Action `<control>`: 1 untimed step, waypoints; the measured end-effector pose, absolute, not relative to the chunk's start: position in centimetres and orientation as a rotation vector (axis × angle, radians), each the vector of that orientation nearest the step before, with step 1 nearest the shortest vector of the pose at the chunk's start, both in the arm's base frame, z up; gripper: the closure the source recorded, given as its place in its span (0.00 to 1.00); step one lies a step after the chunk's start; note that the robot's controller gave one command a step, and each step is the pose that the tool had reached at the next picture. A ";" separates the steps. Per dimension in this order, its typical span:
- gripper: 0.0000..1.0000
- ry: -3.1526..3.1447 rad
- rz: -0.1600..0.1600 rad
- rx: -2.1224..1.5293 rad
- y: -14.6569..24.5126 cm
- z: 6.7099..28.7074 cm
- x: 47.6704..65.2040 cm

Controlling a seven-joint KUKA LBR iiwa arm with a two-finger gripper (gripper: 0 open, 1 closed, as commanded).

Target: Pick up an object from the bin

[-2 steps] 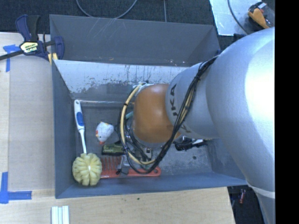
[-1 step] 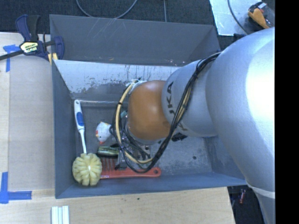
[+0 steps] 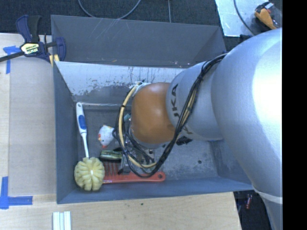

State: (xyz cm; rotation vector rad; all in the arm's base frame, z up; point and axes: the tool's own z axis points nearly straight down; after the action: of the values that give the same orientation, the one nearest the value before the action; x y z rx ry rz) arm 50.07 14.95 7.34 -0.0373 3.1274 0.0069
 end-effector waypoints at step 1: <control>1.00 3.142 0.001 -0.037 14.8 9.9 49.7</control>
Offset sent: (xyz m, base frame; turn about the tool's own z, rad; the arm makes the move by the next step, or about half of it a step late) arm -0.0038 -0.0010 0.0357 -0.0001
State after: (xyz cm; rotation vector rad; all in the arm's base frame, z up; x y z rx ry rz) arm 49.68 14.83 9.91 -0.0374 3.1415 0.0013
